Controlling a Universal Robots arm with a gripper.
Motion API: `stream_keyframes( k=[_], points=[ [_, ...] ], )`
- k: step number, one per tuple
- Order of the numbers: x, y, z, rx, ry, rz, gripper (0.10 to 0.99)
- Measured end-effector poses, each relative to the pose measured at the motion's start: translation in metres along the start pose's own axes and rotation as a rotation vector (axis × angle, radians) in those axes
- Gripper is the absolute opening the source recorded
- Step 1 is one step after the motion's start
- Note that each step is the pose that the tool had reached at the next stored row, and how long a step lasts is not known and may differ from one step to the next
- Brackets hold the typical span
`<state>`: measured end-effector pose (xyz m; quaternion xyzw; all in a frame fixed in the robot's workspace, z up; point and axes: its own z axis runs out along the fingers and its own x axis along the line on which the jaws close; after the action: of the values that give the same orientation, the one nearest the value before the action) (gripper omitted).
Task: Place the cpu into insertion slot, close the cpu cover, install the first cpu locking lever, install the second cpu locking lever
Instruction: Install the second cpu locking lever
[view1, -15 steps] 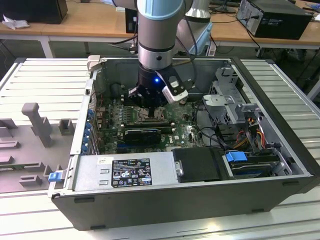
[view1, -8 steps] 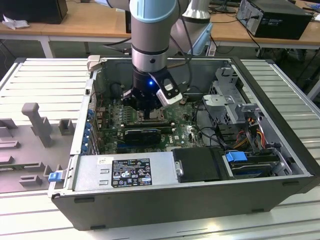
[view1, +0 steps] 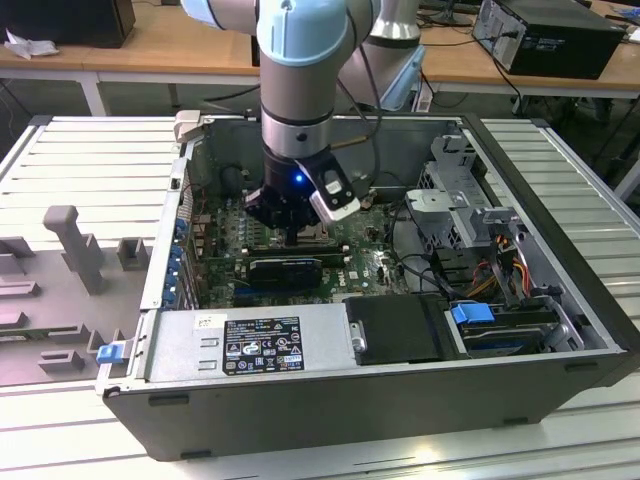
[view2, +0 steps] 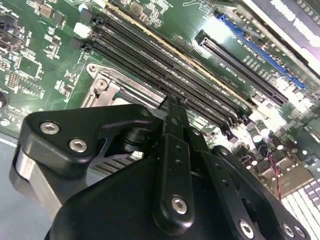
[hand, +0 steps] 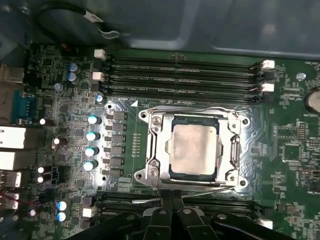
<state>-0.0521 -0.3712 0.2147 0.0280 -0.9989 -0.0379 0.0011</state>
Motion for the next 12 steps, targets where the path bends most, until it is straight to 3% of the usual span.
stream_keyframes(
  k=[1, 3, 7, 10, 12],
  points=[
    [0.0005, -0.0002, 0.0015, -0.001, 0.0, 0.0, 0.106],
    [0.0039, -0.0023, 0.0027, -0.014, -0.0006, -0.002, 0.106],
    [0.0104, -0.007, 0.0041, -0.059, -0.003, -0.005, 0.106],
    [0.0151, -0.0088, 0.0049, -0.084, -0.0042, -0.007, 0.106],
    [0.021, -0.0113, 0.0061, -0.107, -0.0052, -0.01, 0.106]
  ],
)
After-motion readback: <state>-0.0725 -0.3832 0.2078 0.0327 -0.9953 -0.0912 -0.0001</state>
